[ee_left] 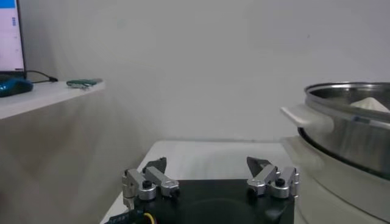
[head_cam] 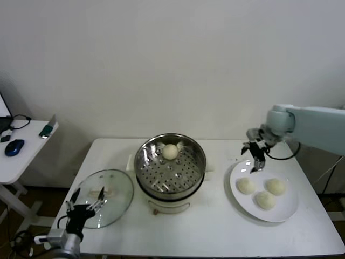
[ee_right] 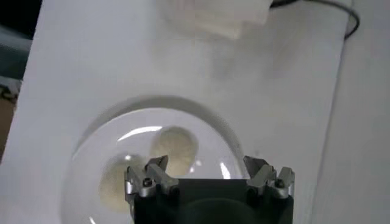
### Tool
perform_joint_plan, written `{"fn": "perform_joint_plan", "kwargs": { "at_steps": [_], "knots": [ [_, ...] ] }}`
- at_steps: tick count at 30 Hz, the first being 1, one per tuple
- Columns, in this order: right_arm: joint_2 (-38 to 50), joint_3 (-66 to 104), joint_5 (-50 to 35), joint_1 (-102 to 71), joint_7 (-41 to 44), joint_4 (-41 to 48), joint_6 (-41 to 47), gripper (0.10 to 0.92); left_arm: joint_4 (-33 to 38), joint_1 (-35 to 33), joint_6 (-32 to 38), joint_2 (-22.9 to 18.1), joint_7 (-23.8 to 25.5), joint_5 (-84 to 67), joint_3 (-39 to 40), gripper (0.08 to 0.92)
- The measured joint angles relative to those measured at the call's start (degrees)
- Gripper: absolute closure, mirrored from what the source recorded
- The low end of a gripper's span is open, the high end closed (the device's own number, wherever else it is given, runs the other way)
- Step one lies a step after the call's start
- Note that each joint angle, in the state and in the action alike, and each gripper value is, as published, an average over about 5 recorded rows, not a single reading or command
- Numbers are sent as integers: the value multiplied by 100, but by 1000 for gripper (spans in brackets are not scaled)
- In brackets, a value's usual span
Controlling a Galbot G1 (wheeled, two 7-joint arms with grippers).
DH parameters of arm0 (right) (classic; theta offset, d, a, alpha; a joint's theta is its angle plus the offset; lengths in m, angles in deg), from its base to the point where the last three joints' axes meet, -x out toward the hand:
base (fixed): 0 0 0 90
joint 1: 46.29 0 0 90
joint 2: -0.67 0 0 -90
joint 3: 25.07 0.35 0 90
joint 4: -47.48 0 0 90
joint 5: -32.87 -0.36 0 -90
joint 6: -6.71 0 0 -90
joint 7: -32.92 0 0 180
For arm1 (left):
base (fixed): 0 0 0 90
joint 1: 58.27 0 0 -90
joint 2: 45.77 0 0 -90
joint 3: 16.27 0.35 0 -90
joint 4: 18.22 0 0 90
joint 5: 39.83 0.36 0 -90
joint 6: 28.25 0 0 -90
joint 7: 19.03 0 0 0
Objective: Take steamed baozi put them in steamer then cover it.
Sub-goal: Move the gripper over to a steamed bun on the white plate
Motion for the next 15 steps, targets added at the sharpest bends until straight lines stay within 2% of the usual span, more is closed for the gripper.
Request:
{"fn": "perform_joint_plan", "kwargs": {
  "at_steps": [15],
  "knots": [
    [109,1037,273,-1408,-531,300,605,203,-23,-31,10,2,-3,82,16,177]
  ]
}}
